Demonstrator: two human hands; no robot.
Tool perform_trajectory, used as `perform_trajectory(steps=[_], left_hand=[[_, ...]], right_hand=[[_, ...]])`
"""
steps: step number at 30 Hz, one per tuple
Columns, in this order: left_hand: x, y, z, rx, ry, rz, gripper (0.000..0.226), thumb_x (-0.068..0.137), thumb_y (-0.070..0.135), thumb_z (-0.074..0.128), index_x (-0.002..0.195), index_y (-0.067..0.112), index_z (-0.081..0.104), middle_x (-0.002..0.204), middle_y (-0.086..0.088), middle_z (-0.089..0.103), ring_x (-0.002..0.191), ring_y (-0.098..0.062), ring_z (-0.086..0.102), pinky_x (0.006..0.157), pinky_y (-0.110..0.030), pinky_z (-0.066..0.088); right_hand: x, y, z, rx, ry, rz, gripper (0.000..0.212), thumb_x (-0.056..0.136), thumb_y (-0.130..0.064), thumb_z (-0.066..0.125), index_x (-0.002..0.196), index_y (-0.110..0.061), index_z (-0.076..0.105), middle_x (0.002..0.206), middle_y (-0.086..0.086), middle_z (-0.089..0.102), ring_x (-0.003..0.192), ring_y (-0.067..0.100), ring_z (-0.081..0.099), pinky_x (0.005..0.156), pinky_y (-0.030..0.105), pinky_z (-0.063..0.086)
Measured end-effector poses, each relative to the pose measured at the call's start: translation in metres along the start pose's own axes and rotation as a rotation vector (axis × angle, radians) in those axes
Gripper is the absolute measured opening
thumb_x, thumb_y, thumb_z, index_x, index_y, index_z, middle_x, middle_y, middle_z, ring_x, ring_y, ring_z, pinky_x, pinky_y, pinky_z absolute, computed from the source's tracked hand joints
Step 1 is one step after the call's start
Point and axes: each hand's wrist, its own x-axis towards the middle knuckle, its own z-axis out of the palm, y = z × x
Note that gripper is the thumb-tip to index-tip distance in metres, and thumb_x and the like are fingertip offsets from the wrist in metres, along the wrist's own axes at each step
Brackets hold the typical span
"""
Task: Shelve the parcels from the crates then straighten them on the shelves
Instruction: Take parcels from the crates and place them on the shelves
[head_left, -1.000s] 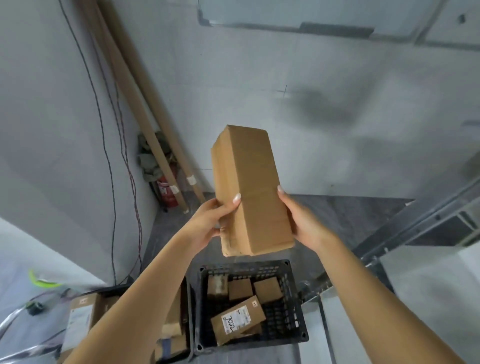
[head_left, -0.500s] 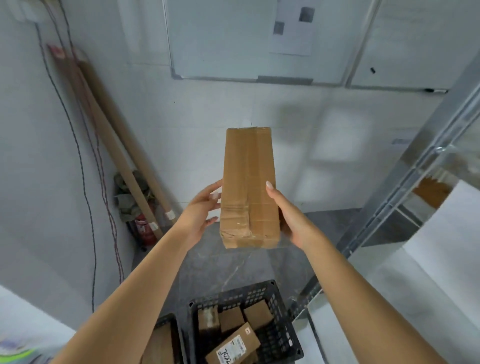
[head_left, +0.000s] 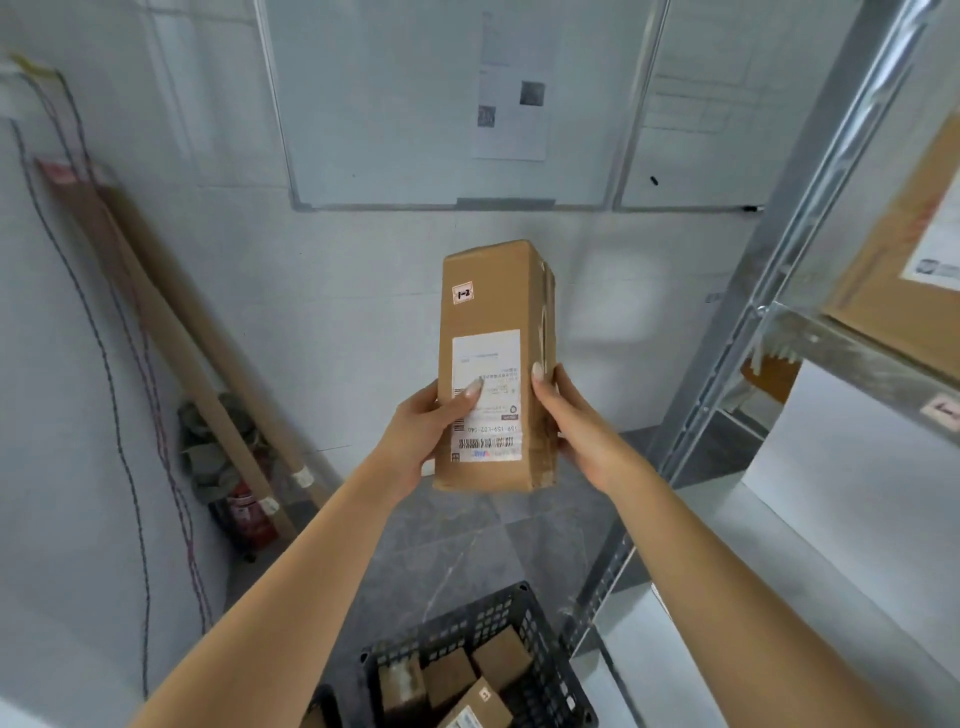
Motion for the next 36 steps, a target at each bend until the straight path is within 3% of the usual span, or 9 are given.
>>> perform_trajectory(steps=[5,11,16,19,21,24,28,33,36], left_hand=[[-0.010,0.013,0.012,0.010,-0.028,0.053,0.033,0.086,0.030,0.068,0.118,0.022,0.064,0.109,0.004,0.072,0.089,-0.011,0.071,0.062,-0.018,0.054],[-0.021,0.020,0.022,0.008,-0.047,0.130,0.036,0.083,0.026,0.070,0.119,0.023,0.064,0.108,0.003,0.072,0.095,-0.016,0.070,0.070,-0.024,0.056],[-0.029,0.025,0.038,0.024,-0.083,0.224,0.038,0.083,0.023,0.072,0.120,0.024,0.064,0.107,0.005,0.073,0.093,-0.014,0.070,0.066,-0.021,0.055],[-0.037,0.031,0.053,0.036,-0.125,0.275,0.039,0.083,0.020,0.072,0.121,0.023,0.063,0.106,0.005,0.073,0.091,-0.012,0.071,0.065,-0.019,0.054],[-0.043,0.034,0.067,0.016,-0.178,0.289,0.040,0.083,0.015,0.071,0.123,0.020,0.063,0.107,0.002,0.073,0.089,-0.011,0.071,0.065,-0.018,0.054],[-0.054,0.043,0.088,0.003,-0.295,0.316,0.043,0.084,0.010,0.069,0.127,0.016,0.060,0.112,-0.001,0.071,0.094,-0.012,0.070,0.069,-0.019,0.054],[-0.073,0.057,0.125,0.008,-0.435,0.353,0.052,0.083,0.003,0.066,0.133,0.017,0.056,0.114,-0.001,0.071,0.098,-0.013,0.068,0.073,-0.021,0.055],[-0.121,0.061,0.177,-0.045,-0.533,0.359,0.050,0.081,0.000,0.067,0.128,0.015,0.058,0.109,0.000,0.072,0.091,-0.012,0.071,0.068,-0.021,0.056],[-0.155,0.056,0.207,-0.042,-0.559,0.331,0.057,0.079,0.003,0.071,0.131,0.012,0.052,0.115,-0.009,0.069,0.098,-0.019,0.069,0.072,-0.024,0.058]], right_hand=[[-0.018,-0.009,-0.007,0.002,0.025,-0.049,0.108,0.068,-0.070,0.056,0.155,-0.033,0.002,0.161,-0.008,0.019,0.147,0.018,0.022,0.120,0.042,0.019],[-0.046,-0.015,-0.007,-0.061,0.089,-0.139,0.108,0.062,-0.080,0.056,0.153,-0.037,0.016,0.157,-0.011,0.030,0.145,0.015,0.026,0.117,0.042,0.019],[-0.076,-0.025,-0.011,-0.166,0.262,-0.230,0.065,0.092,-0.054,0.049,0.151,-0.034,0.028,0.147,-0.015,0.041,0.133,0.003,0.036,0.104,0.027,0.027],[-0.097,-0.030,-0.015,-0.276,0.388,-0.301,0.055,0.097,-0.046,0.048,0.148,-0.030,0.036,0.135,-0.016,0.052,0.113,-0.005,0.044,0.098,0.021,0.034],[-0.112,-0.028,-0.023,-0.323,0.504,-0.370,0.050,0.097,-0.042,0.050,0.144,-0.026,0.044,0.132,-0.013,0.057,0.112,-0.003,0.049,0.099,0.018,0.039],[-0.141,-0.030,-0.035,-0.278,0.593,-0.433,0.044,0.098,-0.032,0.052,0.141,-0.020,0.049,0.120,-0.019,0.056,0.110,-0.004,0.052,0.087,0.001,0.040],[-0.191,-0.031,-0.059,-0.274,0.634,-0.429,0.052,0.093,-0.037,0.061,0.143,-0.029,0.047,0.126,-0.017,0.063,0.111,-0.002,0.061,0.102,0.025,0.047],[-0.269,-0.034,-0.077,-0.336,0.778,-0.474,0.050,0.088,-0.025,0.070,0.134,-0.036,0.052,0.116,-0.018,0.067,0.105,-0.001,0.065,0.095,0.024,0.052],[-0.324,-0.030,-0.083,-0.335,0.843,-0.470,0.047,0.090,-0.027,0.068,0.134,-0.033,0.052,0.122,-0.011,0.067,0.108,0.006,0.066,0.095,0.033,0.053]])
